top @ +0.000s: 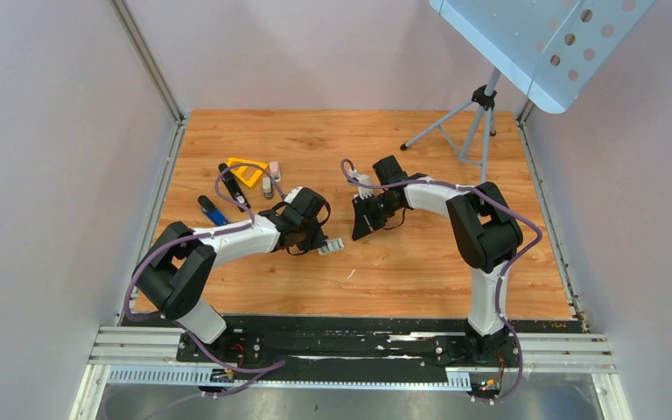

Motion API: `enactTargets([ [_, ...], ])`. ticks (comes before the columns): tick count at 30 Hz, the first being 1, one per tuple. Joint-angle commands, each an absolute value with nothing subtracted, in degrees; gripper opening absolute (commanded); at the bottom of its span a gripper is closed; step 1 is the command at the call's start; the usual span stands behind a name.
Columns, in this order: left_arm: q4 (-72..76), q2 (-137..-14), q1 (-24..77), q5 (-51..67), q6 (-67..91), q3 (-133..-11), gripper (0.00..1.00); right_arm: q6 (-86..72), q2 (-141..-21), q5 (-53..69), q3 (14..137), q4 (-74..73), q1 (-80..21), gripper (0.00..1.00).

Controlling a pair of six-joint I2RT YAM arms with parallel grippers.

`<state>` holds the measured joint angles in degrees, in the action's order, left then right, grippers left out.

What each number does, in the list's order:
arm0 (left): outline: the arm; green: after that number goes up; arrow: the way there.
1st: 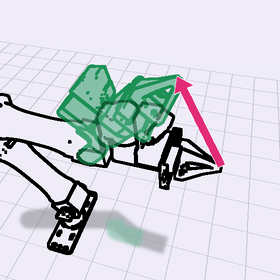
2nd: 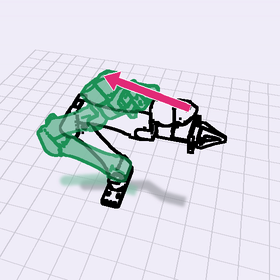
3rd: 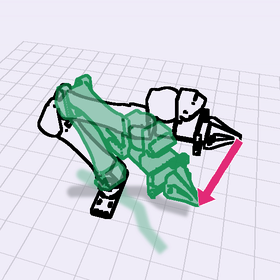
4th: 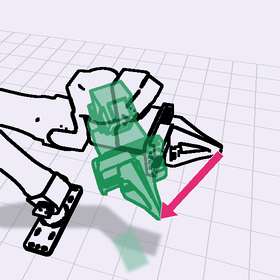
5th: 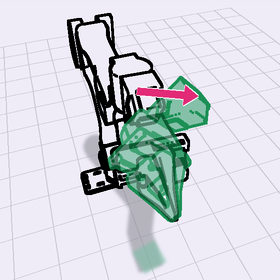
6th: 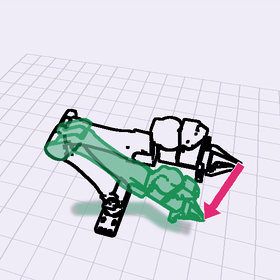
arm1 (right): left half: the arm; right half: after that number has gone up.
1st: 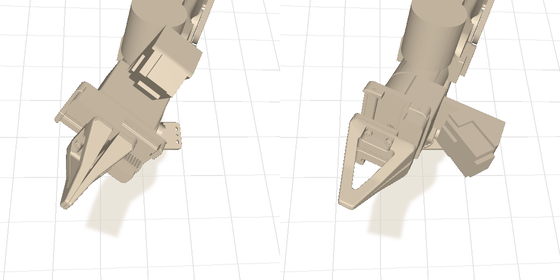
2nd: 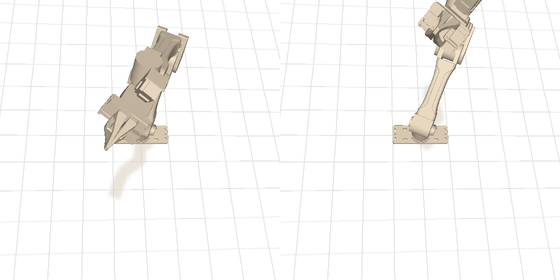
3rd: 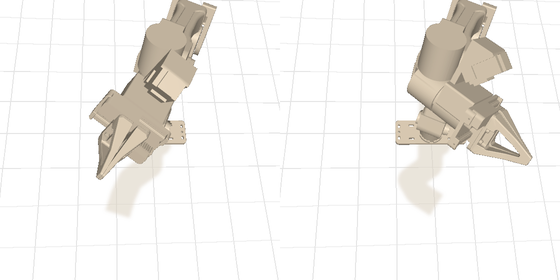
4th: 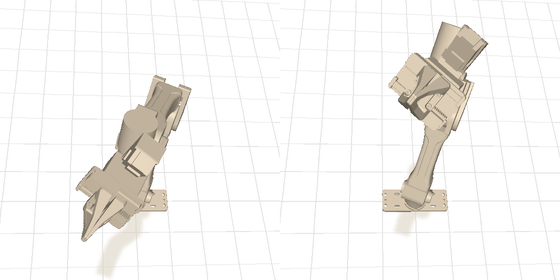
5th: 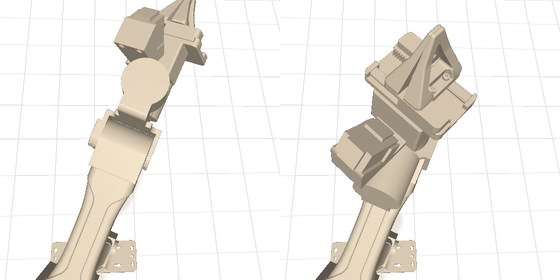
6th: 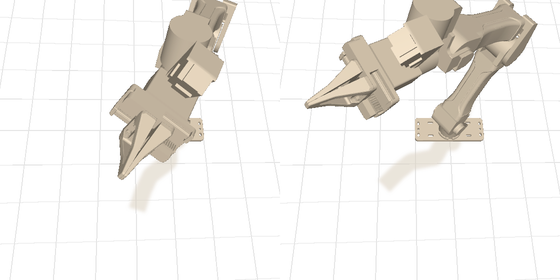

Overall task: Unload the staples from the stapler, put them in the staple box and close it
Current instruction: Place the staple in the staple box.

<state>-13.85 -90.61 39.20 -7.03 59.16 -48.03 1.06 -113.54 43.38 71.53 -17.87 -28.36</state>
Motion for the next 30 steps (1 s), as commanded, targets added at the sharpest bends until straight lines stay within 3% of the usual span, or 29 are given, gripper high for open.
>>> enactTargets([
  [1,-15.18,-91.97,39.74,-8.34,59.16,-50.12,0.1,0.35,-114.33,43.36,72.41,-19.45,-29.18,0.1],
  [22,-21.41,-94.19,40.76,-9.49,56.69,-54.01,0.15,0.35,-113.94,43.33,72.24,-19.5,-29.13,0.1],
  [30,-21.67,-94.56,40.83,-9.53,56.51,-54.48,0.22,0.35,-113.83,43.33,72.09,-19.47,-29.13,0.1],
])
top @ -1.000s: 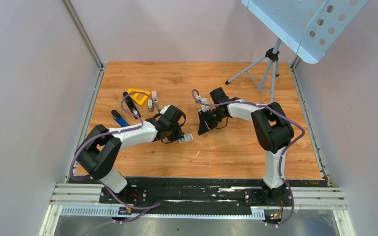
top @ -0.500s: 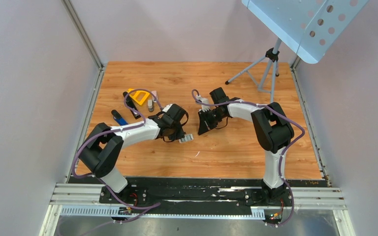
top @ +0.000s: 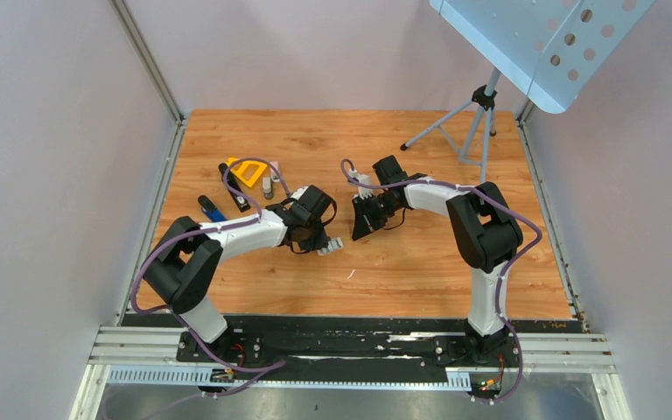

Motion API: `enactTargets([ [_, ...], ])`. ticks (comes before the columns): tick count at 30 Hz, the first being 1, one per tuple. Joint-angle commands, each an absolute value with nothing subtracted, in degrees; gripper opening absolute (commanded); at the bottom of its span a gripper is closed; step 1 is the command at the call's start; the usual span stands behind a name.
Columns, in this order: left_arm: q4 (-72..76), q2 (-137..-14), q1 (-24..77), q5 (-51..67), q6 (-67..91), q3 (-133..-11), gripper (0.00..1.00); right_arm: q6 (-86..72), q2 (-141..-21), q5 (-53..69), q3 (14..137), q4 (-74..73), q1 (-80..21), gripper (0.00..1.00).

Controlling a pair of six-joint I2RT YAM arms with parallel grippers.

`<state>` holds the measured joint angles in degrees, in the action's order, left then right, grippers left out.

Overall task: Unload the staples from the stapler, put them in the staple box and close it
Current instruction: Place the staple in the staple box.

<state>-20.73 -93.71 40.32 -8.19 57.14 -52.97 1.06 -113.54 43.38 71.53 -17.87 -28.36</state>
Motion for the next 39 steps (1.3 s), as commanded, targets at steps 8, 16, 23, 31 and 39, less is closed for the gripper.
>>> enactTargets([
  [8,-21.71,-94.72,40.78,-9.41,56.46,-54.58,0.3,0.35,-113.92,43.42,72.16,-19.51,-29.16,0.1],
  [16,-22.76,-91.56,40.83,-10.18,55.54,-56.07,0.31,1.31,-112.36,42.91,71.76,-19.51,-29.18,0.1],
  [23,-21.03,-85.74,40.8,-10.74,52.41,-56.58,0.32,5.67,-107.79,42.73,70.93,-20.15,-28.81,0.1],
  [31,-15.77,-73.49,40.8,-13.74,41.45,-51.88,0.65,17.17,-102.72,49.73,74.41,-30.05,-24.37,0.11],
  [39,-15.18,-58.53,38.86,-20.02,35.68,-45.27,1.0,27.46,-97.67,50.36,82.2,-40.72,-17.26,0.16],
])
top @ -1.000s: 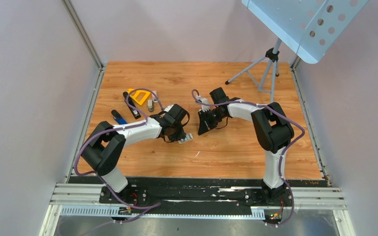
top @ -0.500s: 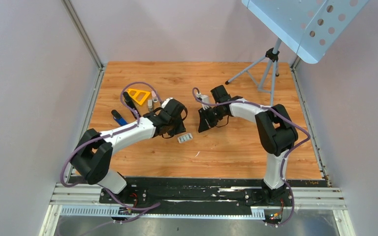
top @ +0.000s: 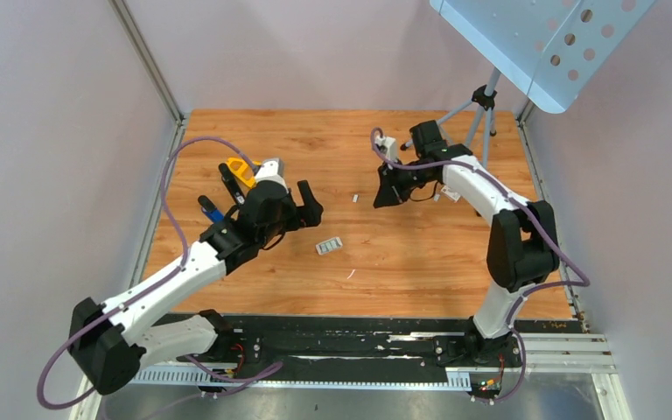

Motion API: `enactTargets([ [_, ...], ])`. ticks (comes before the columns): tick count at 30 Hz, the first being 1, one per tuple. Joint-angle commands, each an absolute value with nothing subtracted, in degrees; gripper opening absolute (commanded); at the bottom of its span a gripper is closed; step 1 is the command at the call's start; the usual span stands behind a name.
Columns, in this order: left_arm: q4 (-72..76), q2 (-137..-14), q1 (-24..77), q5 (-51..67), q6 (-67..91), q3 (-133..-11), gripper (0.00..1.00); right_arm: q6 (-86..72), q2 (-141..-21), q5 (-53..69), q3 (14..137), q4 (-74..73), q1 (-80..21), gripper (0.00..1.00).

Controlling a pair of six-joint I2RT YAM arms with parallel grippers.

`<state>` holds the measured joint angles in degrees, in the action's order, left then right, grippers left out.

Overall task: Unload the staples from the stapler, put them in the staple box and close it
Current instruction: Place the staple in the staple box, then pick up the staple from the center of the board.

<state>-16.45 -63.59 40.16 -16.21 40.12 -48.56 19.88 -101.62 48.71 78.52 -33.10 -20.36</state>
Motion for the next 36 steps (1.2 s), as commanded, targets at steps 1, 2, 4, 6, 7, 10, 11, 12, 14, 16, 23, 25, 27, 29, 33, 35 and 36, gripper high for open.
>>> enactTargets([
  [1,-14.73,-57.02,37.92,-19.06,35.39,-44.4,1.0,28.13,-97.12,50.02,82.83,-41.3,-16.3,0.17],
  [2,-13.98,-55.39,37.0,-17.9,35.27,-43.45,1.0,28.7,-96.53,49.52,83.39,-41.68,-15.66,0.19],
  [4,-11.59,-52.13,34.92,-14.47,34.96,-41.04,1.0,29.84,-95.6,48.31,84.46,-42.32,-14.71,0.22],
  [6,-9.38,-48.75,33.63,-12.81,35.54,-38.17,1.0,31.25,-95.05,46.46,85.5,-42.98,-14.27,0.25],
  [7,-8.17,-46.98,33.38,-12.6,35.86,-36.72,1.0,32.02,-94.83,45.42,86.2,-43.35,-14.17,0.27],
  [10,-5.1,-41.86,32.93,-14.13,37.28,-32.33,1.0,33.97,-94.66,42.5,88.42,-44.75,-13.91,0.32],
  [11,-4.16,-39.97,32.79,-15.18,37.59,-31.08,1.0,34.77,-94.78,41.65,89.41,-45.52,-13.88,0.37],
  [12,-3.5,-38.5,32.66,-15.64,37.45,-29.9,1.0,35.9,-95.01,40.95,90.39,-46.44,-13.89,0.41],
  [14,-2.28,-36.27,32.0,-15.62,36.92,-28.01,1.0,38.01,-96.03,39.6,92.49,-48.77,-13.88,0.48],
  [16,-1.69,-35.0,31.3,-14.56,36.44,-27.08,1.0,39.17,-98.11,38.61,94.4,-51.31,-13.89,0.52],
  [23,-0.43,-34.87,30.7,-13.09,35.63,-25.41,1.0,37.32,-105.17,39.35,99.49,-54.06,-13.8,0.57],
  [25,1.72,-35.61,30.55,-12.95,36.28,-24.63,1.0,36.13,-107.32,39.52,101.14,-54.07,-13.8,0.57],
  [27,4.29,-36.77,30.33,-12.39,36.52,-23.98,1.0,35.21,-109.33,39.55,102.83,-53.94,-13.75,0.57],
  [29,5.7,-38.26,30.09,-12.22,36.52,-24.18,1.0,33.89,-111.62,39.59,104.63,-53.72,-13.8,0.57],
  [33,9.9,-41.48,29.81,-11.89,36.43,-24.1,1.0,31.62,-115.54,39.69,107.87,-52.95,-13.8,0.57],
  [35,10.98,-43.05,29.79,-10.94,37.53,-24.1,1.0,30.12,-117.08,39.37,109.24,-52.13,-13.8,0.56],
  [36,11.33,-43.53,29.79,-10.52,37.94,-24.08,1.0,29.45,-117.69,38.97,109.7,-51.53,-13.78,0.56],
])
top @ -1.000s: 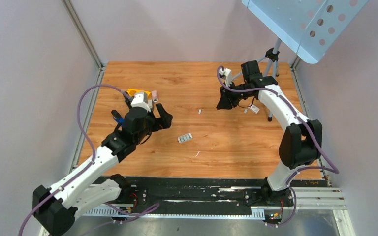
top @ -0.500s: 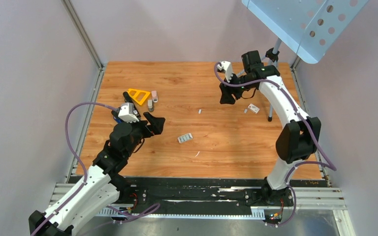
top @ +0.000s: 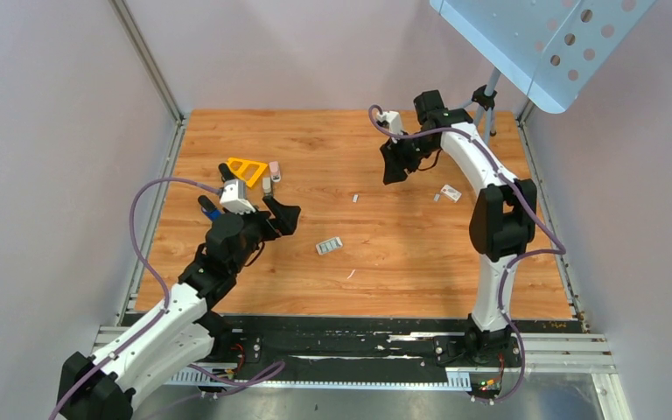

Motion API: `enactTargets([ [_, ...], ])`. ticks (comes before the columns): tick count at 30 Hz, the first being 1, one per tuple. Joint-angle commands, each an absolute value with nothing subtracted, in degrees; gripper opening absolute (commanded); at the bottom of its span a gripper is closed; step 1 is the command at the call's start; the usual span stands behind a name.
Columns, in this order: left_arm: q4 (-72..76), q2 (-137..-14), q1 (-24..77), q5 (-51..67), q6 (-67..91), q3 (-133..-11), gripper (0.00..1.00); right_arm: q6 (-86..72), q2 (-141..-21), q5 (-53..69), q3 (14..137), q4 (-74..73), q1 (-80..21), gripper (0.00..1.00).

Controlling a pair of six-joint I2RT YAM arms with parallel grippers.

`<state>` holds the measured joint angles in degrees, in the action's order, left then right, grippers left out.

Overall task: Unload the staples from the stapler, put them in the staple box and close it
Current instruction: Pick up the staple from the center of the board.

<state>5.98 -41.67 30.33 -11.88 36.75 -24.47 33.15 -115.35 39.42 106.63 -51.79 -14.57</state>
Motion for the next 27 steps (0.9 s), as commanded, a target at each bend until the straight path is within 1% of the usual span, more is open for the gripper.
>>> enactTargets([
  [1,11.62,-43.8,29.79,-10.2,38.35,-23.98,1.0,28.73,-118.37,38.46,110.04,-50.88,-13.8,0.56],
  [5,14.23,-44.2,29.71,-10.25,39.8,-22.27,1.0,26.26,-120.74,36.81,111.27,-48.99,-13.92,0.55],
  [10,21.29,-47.0,29.12,-9.2,41.88,-19.82,1.0,22.7,-121.7,33.62,111.09,-46.67,-14.11,0.54],
  [15,24.15,-51.72,28.92,-7.2,43.67,-20.2,1.0,12.63,-123.49,26.91,110.81,-42.86,-14.19,0.49],
  [19,25.65,-53.64,28.92,-6.77,44.83,-20.11,1.0,7.19,-124.54,27.16,109.78,-41.01,-15.79,0.44],
  [27,25.44,-55.64,28.83,-6.68,45.36,-20.85,1.0,-0.94,-124.43,27.25,105.51,-37.67,-20.64,0.43],
])
